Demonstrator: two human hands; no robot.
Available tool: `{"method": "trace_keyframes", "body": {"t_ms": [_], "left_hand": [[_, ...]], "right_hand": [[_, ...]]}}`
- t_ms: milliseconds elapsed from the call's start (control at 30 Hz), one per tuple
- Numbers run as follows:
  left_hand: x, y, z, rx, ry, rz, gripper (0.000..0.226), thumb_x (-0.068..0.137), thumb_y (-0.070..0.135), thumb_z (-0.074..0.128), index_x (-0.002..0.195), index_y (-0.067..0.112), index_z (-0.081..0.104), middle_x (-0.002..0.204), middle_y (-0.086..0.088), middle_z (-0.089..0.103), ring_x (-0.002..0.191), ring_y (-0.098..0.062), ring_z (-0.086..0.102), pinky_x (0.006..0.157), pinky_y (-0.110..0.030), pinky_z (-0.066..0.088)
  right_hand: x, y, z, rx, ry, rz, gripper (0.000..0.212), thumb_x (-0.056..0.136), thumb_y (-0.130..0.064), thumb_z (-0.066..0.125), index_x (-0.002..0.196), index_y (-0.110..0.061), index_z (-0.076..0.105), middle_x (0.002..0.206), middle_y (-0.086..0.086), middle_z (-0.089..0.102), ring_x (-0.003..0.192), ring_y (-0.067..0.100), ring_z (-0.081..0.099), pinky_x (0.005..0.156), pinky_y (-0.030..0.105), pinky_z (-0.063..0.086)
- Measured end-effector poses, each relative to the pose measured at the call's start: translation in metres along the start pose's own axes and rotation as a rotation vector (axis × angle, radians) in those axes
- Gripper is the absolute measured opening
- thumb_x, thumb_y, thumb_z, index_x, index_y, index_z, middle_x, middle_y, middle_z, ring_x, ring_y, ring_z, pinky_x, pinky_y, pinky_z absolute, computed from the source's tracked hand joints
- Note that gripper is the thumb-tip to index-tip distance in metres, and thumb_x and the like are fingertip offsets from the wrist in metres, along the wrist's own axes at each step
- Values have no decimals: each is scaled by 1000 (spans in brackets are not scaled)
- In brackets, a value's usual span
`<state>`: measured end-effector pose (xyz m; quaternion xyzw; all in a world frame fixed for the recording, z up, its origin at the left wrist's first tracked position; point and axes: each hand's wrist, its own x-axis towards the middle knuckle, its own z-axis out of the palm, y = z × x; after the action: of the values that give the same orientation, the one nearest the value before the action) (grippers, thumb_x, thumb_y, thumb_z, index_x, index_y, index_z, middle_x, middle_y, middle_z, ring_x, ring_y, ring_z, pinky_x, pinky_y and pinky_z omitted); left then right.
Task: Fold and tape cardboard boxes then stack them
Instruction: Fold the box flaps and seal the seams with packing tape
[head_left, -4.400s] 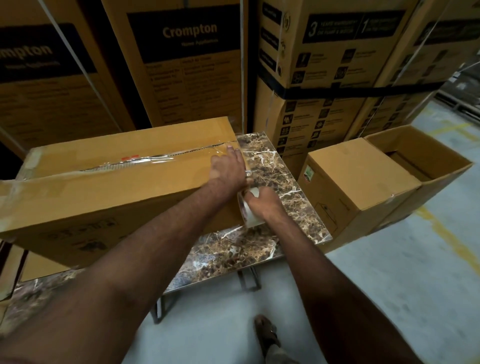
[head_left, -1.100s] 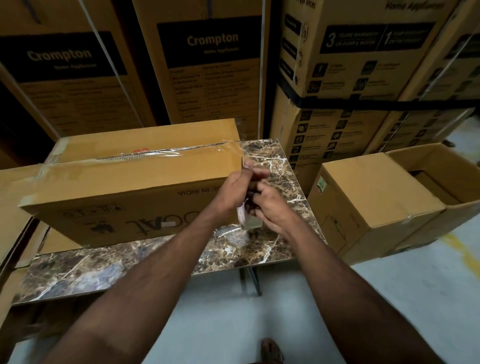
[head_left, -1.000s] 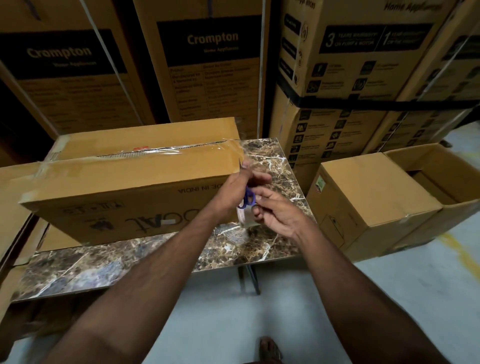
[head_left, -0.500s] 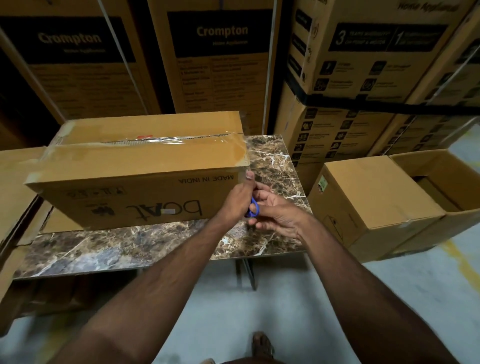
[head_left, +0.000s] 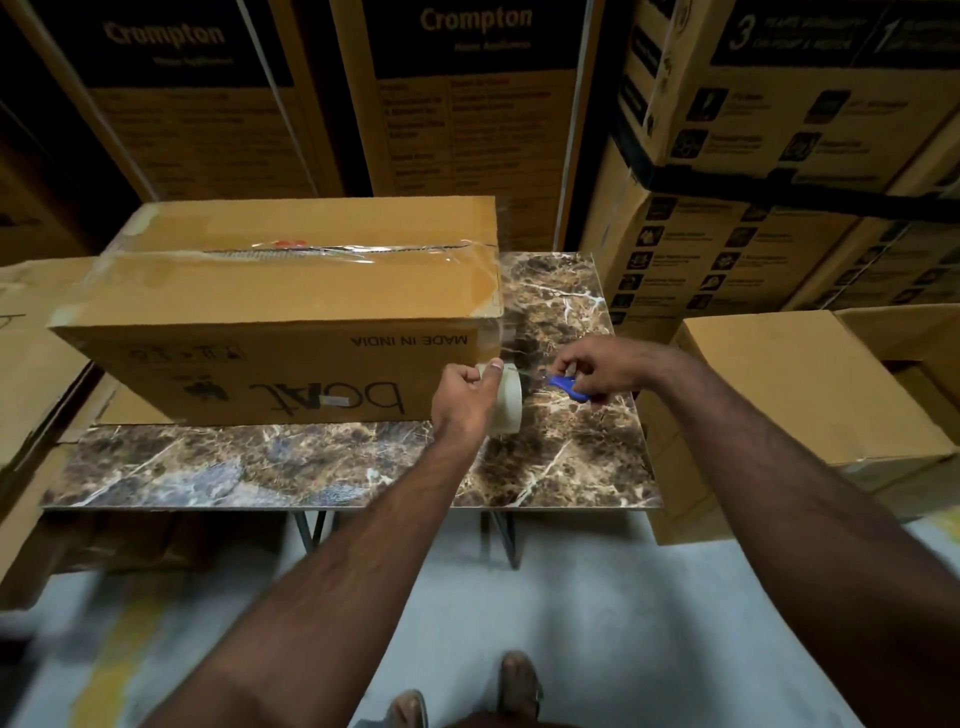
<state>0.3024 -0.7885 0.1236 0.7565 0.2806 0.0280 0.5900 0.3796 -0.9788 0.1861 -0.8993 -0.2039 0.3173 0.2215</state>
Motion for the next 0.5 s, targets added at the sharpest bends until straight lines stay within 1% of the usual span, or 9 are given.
{"method": "trace_keyframes", "body": {"t_ms": [67,133,200,267,300,367,400,433,500], "left_hand": [[1,-2,3,-48,-4,-2,30,95,34,66,112,14,53,98,1,59,90,-22,61,79,-38,57],[-1,-4,2,-96,-28,16,27,96,25,65,117,16,50,95,3,55,90,-21,59,76,-37,56],[-1,-5,1,-131,-37,42,29,97,20,63,123,20,49,95,4,53,86,-18,57,71,-33,53],[-2,-5,1,-138,-57,60,35,97,17,62,129,24,49,96,3,52,83,-15,55,67,-30,52],[-3,-5,2,-141,-71,60,36,98,16,61,131,23,50,98,3,53,84,-15,55,68,-32,53],[-5,-5,3,-163,-94,38,35,98,15,60,131,21,52,100,2,55,90,-20,58,76,-41,56],[-5,-5,4,-181,-104,22,34,98,15,59,131,20,53,102,1,56,93,-23,59,80,-45,57],[-6,-5,3,-194,-113,9,32,98,15,59,130,19,54,105,1,57,96,-25,59,81,-46,56],[-5,-4,2,-207,-122,0,30,98,15,58,128,18,54,111,-1,57,96,-25,59,74,-42,54]], "right_hand": [[6,8,-7,-17,-49,32,27,99,0,56,123,-12,57,101,4,59,76,15,64,62,23,53],[10,13,-16,-39,-119,46,30,98,-2,59,126,-12,56,99,5,62,78,16,63,64,25,52],[14,15,-25,-51,-166,50,30,97,-4,61,126,-13,56,99,4,63,80,18,64,66,26,52],[19,17,-31,-22,-186,32,28,98,-4,60,124,-12,58,99,6,64,81,20,66,70,29,54],[22,18,-33,-12,-194,19,28,98,-3,60,124,-12,59,99,6,64,81,20,66,71,30,55],[26,19,-35,2,-216,4,28,98,-2,59,124,-12,59,99,6,64,79,18,67,67,28,54],[28,19,-36,15,-228,0,29,98,-1,59,124,-13,59,98,7,65,78,18,66,65,27,54],[30,18,-36,26,-237,-6,30,98,-1,59,124,-13,59,98,8,65,77,17,66,64,27,54],[33,14,-38,34,-245,-18,32,98,0,58,127,-12,59,99,9,65,77,17,65,67,28,55]]}}
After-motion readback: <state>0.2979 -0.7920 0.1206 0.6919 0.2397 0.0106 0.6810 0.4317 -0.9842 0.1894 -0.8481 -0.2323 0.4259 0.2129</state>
